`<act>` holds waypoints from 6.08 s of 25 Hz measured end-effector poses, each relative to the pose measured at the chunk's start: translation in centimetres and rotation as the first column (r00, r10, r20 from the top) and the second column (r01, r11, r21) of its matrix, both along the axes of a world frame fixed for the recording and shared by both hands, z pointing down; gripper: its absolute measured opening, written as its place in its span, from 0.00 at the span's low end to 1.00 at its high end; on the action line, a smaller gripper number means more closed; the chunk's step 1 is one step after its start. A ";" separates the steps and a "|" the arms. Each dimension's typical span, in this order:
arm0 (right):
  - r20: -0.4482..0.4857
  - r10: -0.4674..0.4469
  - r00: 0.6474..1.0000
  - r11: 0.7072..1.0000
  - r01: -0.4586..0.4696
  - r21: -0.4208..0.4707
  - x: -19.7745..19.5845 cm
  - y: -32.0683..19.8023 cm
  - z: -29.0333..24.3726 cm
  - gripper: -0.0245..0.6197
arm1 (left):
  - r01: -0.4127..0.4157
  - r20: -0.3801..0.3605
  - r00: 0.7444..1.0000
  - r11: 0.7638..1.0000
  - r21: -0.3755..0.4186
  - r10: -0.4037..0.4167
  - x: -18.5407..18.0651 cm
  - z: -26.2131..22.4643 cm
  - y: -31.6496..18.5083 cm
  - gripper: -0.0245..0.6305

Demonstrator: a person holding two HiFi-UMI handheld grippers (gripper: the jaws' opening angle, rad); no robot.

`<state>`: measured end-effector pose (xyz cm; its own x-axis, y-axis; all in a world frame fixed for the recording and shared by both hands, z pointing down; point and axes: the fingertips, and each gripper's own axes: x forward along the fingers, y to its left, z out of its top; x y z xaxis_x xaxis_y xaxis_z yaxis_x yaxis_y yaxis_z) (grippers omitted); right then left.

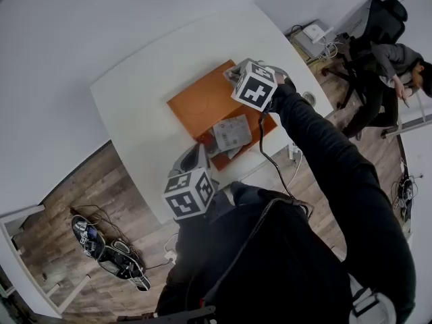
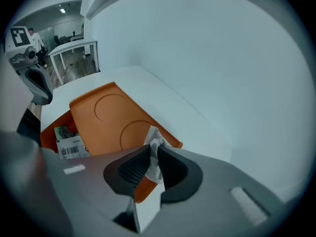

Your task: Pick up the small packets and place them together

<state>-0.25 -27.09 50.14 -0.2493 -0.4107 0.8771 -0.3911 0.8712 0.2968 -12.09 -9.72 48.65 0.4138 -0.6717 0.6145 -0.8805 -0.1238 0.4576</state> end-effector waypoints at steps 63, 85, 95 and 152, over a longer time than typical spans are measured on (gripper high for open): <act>0.085 -0.397 0.914 0.839 0.399 -0.370 -3.7 19.4 7.2 0.15 | 0.086 0.006 0.996 0.996 -0.034 -0.086 -2.4 1.1 2.8 0.04; 0.094 -0.398 0.913 0.851 0.405 -0.336 -2.3 18.8 5.0 0.08 | 0.049 0.012 0.999 0.998 -0.044 -0.048 -1.1 1.3 2.7 0.04; 0.110 -0.398 0.911 0.863 0.412 -0.290 -1.9 18.4 2.8 0.08 | 0.053 0.011 0.999 0.998 -0.041 -0.053 -1.2 1.2 2.7 0.04; 0.035 -0.447 0.894 0.895 0.447 0.003 -9.2 9.5 0.1 0.09 | 0.152 0.009 0.988 0.987 -0.054 -0.151 -4.0 1.8 4.3 0.04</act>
<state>-9.43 -17.59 50.28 -0.4351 -0.2441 0.8666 0.0302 0.9580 0.2850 -16.06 -5.41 50.43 0.3064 -0.6919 0.6538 -0.8896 0.0363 0.4554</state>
